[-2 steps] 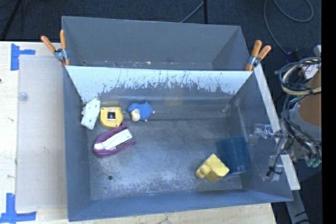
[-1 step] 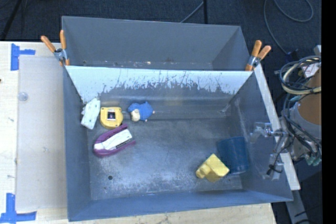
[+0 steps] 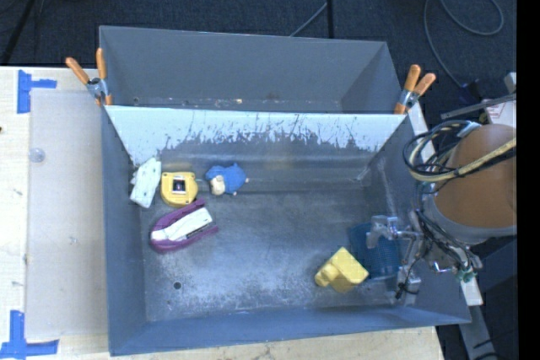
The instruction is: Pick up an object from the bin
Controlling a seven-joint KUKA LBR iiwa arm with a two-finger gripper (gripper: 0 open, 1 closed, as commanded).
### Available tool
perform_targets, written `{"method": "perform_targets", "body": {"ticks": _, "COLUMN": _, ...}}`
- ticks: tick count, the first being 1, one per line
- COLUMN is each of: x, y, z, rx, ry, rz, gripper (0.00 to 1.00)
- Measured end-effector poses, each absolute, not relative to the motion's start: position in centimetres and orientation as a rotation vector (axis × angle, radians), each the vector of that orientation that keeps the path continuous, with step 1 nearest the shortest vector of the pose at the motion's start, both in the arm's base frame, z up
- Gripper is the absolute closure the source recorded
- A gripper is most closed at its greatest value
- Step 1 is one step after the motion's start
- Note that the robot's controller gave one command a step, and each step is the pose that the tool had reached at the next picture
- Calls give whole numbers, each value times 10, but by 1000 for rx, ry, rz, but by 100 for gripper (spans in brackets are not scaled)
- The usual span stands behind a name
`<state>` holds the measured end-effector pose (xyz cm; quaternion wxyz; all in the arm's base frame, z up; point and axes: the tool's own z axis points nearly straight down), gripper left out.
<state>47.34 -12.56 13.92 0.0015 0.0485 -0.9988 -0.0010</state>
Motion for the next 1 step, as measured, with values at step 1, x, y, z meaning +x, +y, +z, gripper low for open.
{"method": "perform_targets", "body": {"ticks": 1, "x": 469, "y": -105, "z": 130, "rx": 289, "ry": -3121, "rz": -5, "gripper": 0}}
